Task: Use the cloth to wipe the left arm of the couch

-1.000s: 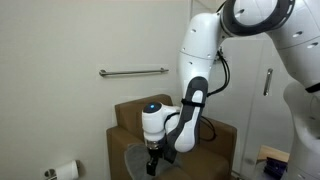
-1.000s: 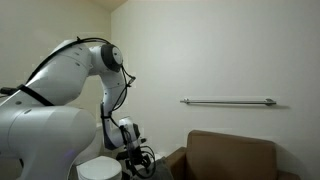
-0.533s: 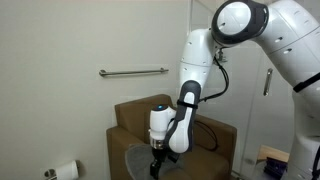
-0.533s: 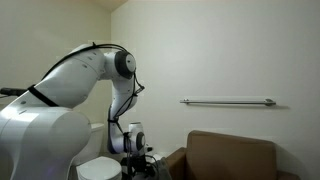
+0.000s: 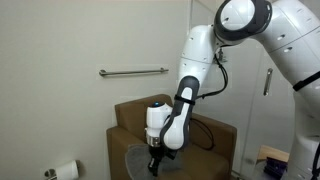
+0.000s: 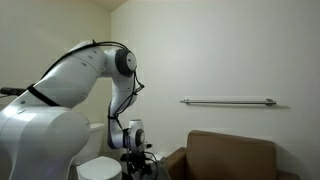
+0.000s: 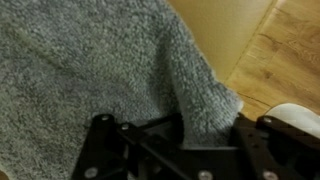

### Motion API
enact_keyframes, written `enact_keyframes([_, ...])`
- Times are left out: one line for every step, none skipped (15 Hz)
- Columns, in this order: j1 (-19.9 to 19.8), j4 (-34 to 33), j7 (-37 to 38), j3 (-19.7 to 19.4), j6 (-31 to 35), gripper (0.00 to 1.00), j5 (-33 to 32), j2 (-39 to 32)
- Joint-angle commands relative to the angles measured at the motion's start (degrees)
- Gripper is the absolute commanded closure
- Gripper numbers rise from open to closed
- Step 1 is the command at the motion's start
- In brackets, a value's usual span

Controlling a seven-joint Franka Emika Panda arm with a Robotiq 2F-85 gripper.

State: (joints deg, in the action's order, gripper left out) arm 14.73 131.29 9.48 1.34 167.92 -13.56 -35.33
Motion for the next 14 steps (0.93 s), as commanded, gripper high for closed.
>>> enact_keyframes([-5.4, -1.4, -8.3, 4.1, -5.3, 0.94, 2.8, 1.4])
enact_keyframes([-6.9, -1.9, -10.0, 5.6, -6.3, 0.95, 3.5, 1.6])
enact_keyframes([-7.7, -2.5, -11.0, 6.5, -7.6, 0.97, 4.2, 1.9])
enact_keyframes([-8.0, -3.1, -11.6, 6.7, -8.6, 0.97, 4.7, 2.3])
enact_keyframes([-7.7, -3.8, -11.7, 6.6, -10.0, 0.99, 4.7, 3.1])
enact_keyframes([-7.0, -4.6, -11.5, 6.1, -11.1, 1.0, 4.2, 3.9])
enact_keyframes([-5.9, -5.8, -11.1, 5.4, -12.9, 0.97, 3.4, 4.6])
enact_keyframes([-4.3, -7.4, -10.7, 4.7, -15.2, 0.96, 2.4, 5.1])
enact_keyframes([-2.6, -9.4, -10.2, 4.0, -17.9, 0.95, 0.9, 5.5])
enact_keyframes([-1.1, -11.7, -10.2, 4.0, -20.9, 0.94, -0.5, 5.4])
enact_keyframes([0.7, -14.0, -9.5, 3.4, -23.7, 0.95, -2.3, 5.2])
enact_keyframes([2.3, -17.1, -9.3, 3.4, -26.9, 0.95, -4.1, 4.6])
enact_keyframes([4.3, -20.3, -8.7, 3.0, -30.0, 0.96, -6.2, 3.6])
enact_keyframes([6.4, -23.8, -7.7, 2.3, -33.4, 0.96, -8.9, 2.3])
